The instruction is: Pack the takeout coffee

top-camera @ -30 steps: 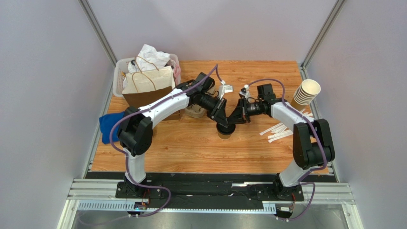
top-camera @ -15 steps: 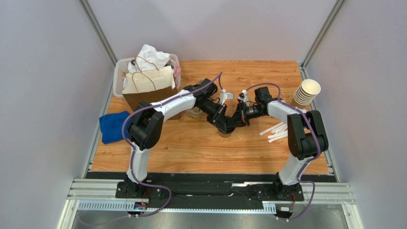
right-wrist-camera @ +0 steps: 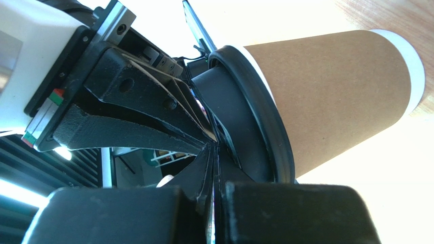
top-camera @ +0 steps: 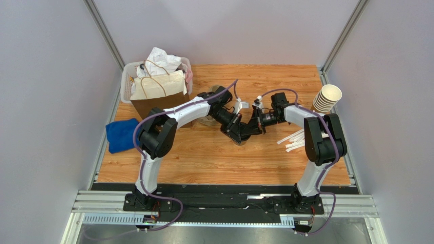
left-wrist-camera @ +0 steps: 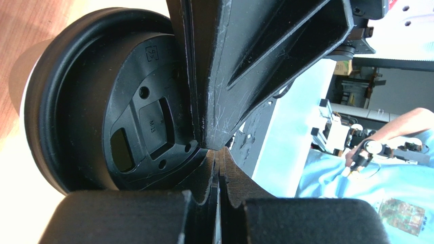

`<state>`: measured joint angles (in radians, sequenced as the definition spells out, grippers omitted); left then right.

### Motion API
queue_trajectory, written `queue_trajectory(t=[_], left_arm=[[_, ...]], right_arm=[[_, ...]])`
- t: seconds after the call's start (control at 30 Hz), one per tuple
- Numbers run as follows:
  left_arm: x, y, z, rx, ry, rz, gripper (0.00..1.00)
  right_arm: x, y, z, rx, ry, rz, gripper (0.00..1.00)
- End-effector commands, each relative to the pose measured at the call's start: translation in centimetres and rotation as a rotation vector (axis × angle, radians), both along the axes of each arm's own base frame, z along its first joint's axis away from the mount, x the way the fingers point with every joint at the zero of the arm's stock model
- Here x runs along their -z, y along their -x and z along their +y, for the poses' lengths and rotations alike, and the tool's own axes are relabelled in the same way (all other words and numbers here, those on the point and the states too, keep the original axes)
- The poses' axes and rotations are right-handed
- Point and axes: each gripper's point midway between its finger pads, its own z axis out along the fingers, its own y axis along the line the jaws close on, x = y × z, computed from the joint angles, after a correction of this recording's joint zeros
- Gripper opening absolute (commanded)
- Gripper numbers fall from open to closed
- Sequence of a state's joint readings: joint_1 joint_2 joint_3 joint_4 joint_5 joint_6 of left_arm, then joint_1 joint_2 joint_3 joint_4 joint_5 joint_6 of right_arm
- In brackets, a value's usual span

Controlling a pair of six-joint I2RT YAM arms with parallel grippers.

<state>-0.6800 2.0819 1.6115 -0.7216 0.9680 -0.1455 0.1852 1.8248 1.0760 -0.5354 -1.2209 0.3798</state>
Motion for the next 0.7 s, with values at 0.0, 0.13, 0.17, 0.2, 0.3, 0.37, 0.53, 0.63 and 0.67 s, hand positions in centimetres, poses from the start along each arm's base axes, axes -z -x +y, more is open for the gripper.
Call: queue_trajectory(t=[0.0,0.13,0.17,0.2,0.3,0.37,0.53,0.63,0.67], left_arm=[[-1.6,-0.6,0.1,0.018,0.07,-0.094,0.04],[-4.7,-0.8,0.0,0.005,0.115,-0.176,0.13],[-6.0,-0.9,0.2,-0.004,0.13,-0.212,0.17],[-6.6,-1.1,0.2,-0.016,0.129,-0.23,0.2],[-8.5,-2.6,0.9,-0.08,0.087,-0.353,0.27],[-9.6,-3.4,1.4,-0.116,0.051,-0.412,0.29],[-9.0,-6.1,3.6,-0.243,-0.125,-0.526,0.39],[-8.2,-6.7,4.0,-0.269,-0.169,-0.544,0.48],[-8.0,-6.7,3.9,-0.269,-0.178,-0.55,0.49]], right_arm=[[-0.2,0.2,0.1,-0.018,0.006,-0.014,0.0],[-4.2,-0.1,0.4,-0.034,-0.049,-0.097,0.02],[-4.9,-0.2,0.4,-0.035,-0.055,-0.113,0.04],[-5.8,-0.2,0.4,-0.036,-0.061,-0.123,0.07],[-8.4,0.0,0.4,-0.042,-0.065,-0.177,0.13],[-9.4,0.2,0.0,-0.041,-0.038,-0.211,0.16],[-7.9,-0.2,-1.8,-0.001,0.197,-0.321,0.25],[-5.8,-1.2,-3.4,0.045,0.357,-0.36,0.31],[-5.4,-1.3,-3.6,0.048,0.379,-0.36,0.32]])
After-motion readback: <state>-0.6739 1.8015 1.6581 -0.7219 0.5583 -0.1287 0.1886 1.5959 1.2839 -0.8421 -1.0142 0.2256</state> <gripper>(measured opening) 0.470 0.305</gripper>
